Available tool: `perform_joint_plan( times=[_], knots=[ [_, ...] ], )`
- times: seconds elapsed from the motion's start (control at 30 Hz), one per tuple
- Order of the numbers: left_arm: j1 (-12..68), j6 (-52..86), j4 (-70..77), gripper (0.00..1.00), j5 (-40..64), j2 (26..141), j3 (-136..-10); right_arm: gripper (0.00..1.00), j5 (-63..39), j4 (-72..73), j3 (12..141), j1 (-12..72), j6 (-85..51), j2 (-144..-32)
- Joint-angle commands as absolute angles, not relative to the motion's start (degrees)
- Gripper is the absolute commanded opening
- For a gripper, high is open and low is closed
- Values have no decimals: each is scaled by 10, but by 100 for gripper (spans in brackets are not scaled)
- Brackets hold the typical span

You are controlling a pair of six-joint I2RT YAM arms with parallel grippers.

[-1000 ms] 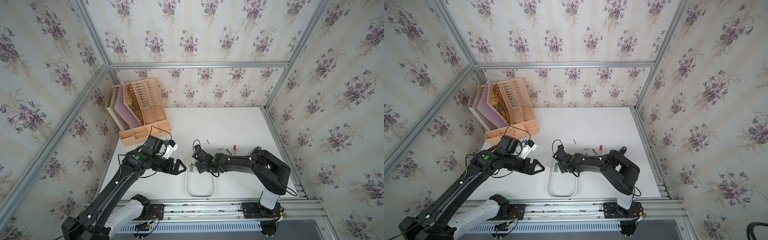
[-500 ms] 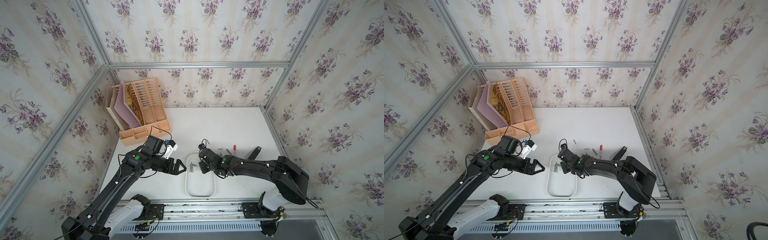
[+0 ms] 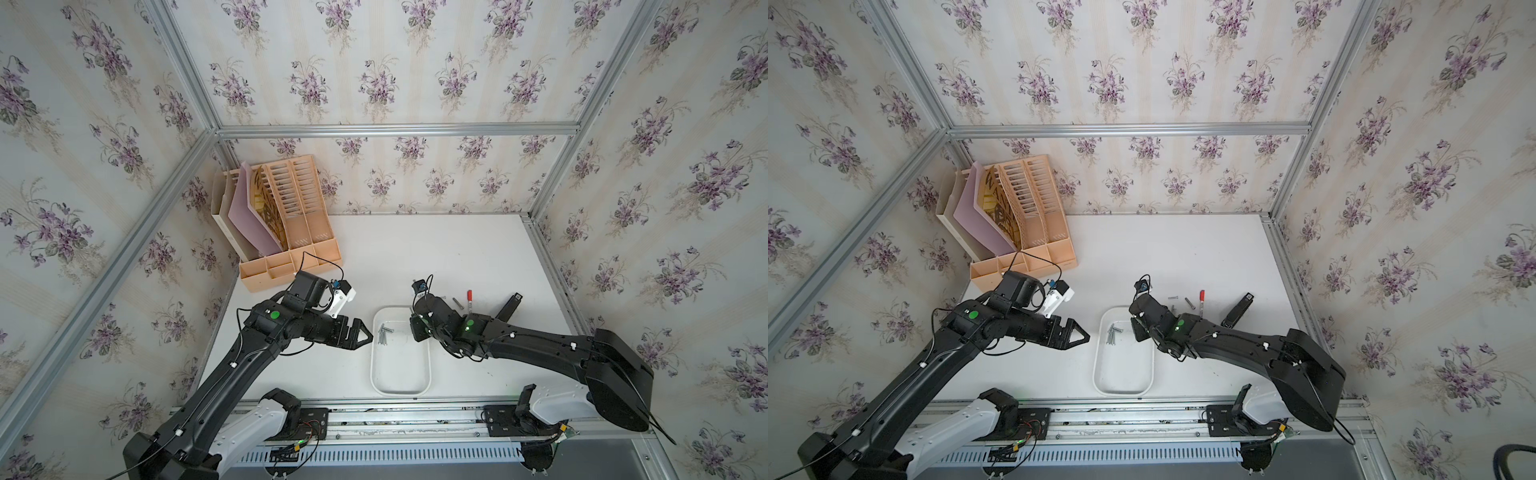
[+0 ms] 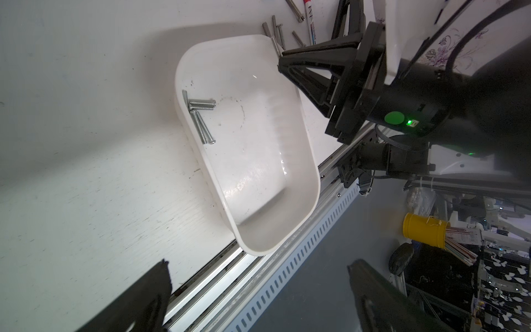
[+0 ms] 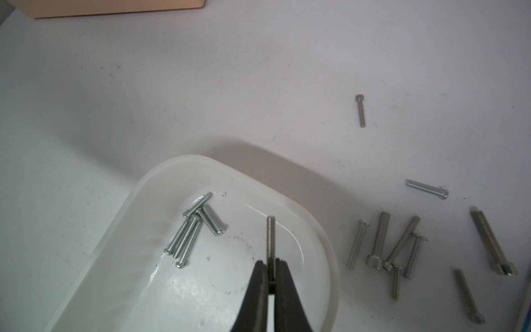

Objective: Take out the screws from the storage box
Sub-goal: Place the screw at the center of the board.

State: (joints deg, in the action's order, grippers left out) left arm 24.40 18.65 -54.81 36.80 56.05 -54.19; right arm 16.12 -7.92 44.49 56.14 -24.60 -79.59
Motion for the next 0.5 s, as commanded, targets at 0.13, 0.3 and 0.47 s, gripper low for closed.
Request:
perform_joint_plan(
  times=[0.13,0.3,0.47],
  knots=[
    [244,184,-548,99,368,561,-543,1,194,-89,430,516,-284,-773],
    [244,185,-549,99,368,557,-543,2,175,-100,417,466,-306,-768],
    [244,185,-548,99,368,560,-544,2,147,-112,415,414,-319,-789]
  ],
)
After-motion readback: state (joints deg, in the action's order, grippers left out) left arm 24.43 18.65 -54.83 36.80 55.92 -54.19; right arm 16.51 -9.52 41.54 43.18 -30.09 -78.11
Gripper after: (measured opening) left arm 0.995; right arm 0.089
